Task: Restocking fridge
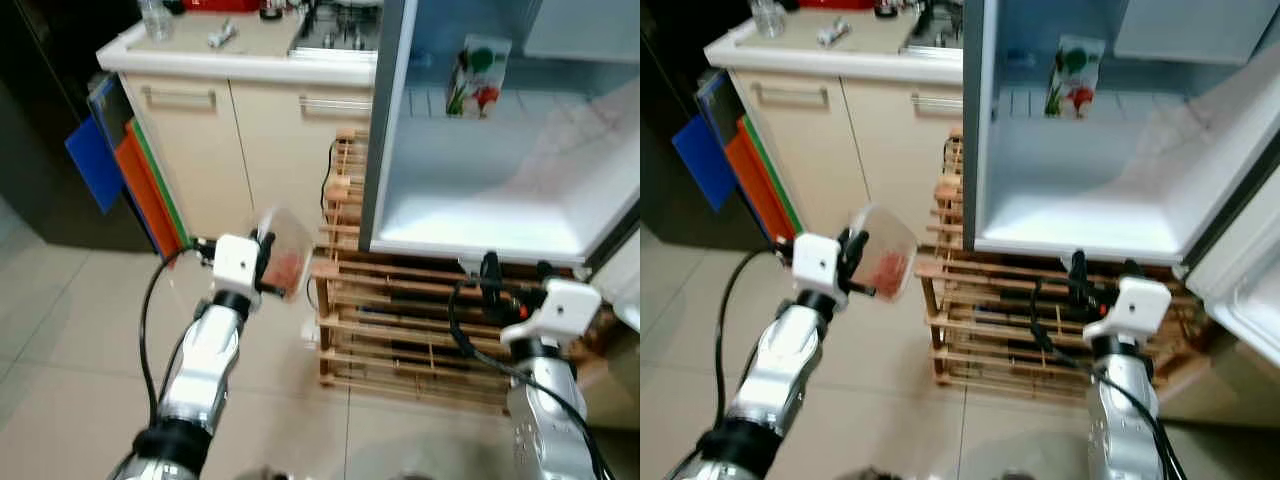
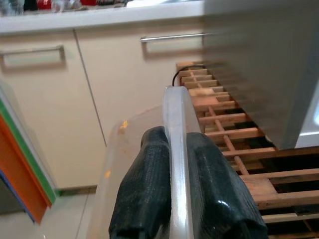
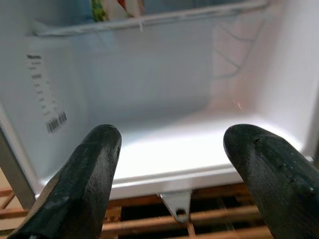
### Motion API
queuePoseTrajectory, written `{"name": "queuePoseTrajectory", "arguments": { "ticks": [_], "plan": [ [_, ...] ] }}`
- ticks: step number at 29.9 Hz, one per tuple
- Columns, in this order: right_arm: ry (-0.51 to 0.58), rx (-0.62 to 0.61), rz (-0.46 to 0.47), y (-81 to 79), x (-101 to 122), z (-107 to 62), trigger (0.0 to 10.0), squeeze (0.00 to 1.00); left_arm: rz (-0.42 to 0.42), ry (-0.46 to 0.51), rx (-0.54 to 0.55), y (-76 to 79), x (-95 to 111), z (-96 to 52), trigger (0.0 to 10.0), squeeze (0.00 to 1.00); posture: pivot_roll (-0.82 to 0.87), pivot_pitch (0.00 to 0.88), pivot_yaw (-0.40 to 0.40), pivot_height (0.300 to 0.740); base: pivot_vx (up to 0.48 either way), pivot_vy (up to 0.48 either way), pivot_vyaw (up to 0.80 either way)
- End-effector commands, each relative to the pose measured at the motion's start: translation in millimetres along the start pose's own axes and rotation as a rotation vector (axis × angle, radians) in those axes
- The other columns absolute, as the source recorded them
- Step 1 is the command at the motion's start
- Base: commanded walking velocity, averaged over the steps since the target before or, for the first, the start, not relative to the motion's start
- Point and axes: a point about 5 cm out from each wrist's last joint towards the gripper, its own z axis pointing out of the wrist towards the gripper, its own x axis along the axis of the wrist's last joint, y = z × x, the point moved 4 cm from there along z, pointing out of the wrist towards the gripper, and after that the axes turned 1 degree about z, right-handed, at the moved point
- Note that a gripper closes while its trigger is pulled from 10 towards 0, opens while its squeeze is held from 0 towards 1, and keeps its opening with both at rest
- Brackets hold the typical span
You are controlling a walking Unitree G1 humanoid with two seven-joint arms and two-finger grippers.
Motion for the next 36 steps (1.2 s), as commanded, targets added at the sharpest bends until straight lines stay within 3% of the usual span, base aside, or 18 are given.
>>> {"name": "queuePoseTrajectory", "arguments": {
  "ticks": [1,7,13,22,23,26,28,36],
  "plan": [
    [0.030,0.014,-0.006,-2.6,6,4.8,10.0,0.00,0.007,0.076,-0.007,1.0,23,10.5,10.0,0.00,-0.15,0.000,0.043,0.740,0.000,0.000,0.00],
    [0.052,0.032,-0.013,-4.1,9,7.9,10.0,0.00,-0.010,0.156,-0.067,12.5,42,15.7,10.0,0.00,-0.15,0.000,0.041,0.740,0.000,0.000,0.00],
    [0.055,0.042,-0.018,-5.4,9,4.1,10.0,0.00,0.020,0.274,-0.134,21.1,66,9.8,10.0,0.00,-0.15,0.000,0.041,0.740,0.000,-0.137,0.00],
    [0.022,0.085,-0.044,-4.9,3,-6.1,10.0,0.00,0.019,0.281,-0.138,17.7,66,6.0,10.0,0.00,-0.15,0.000,0.038,0.740,0.000,-0.432,0.00],
    [-0.006,0.107,-0.082,-1.3,-5,-16.6,10.0,0.00,0.021,0.287,-0.140,17.7,68,4.6,10.0,0.00,-0.15,0.000,0.037,0.740,0.000,-0.442,0.00],
    [-0.018,0.114,-0.096,0.4,-8,-21.1,10.0,0.00,0.021,0.288,-0.139,17.5,68,4.4,10.0,0.00,-0.15,0.000,0.037,0.740,0.000,-0.442,0.00],
    [-0.066,0.133,-0.129,7.1,-19,-34.3,10.0,0.00,0.019,0.287,-0.138,17.7,68,5.4,10.0,0.00,-0.15,0.000,0.040,0.740,0.000,-0.435,0.00],
    [-0.080,0.149,-0.138,6.5,-22,-38.0,10.0,0.00,0.023,0.293,-0.156,22.6,74,11.8,10.0,0.00,-0.16,0.000,0.044,0.740,0.074,-0.204,0.00]
  ]
}}
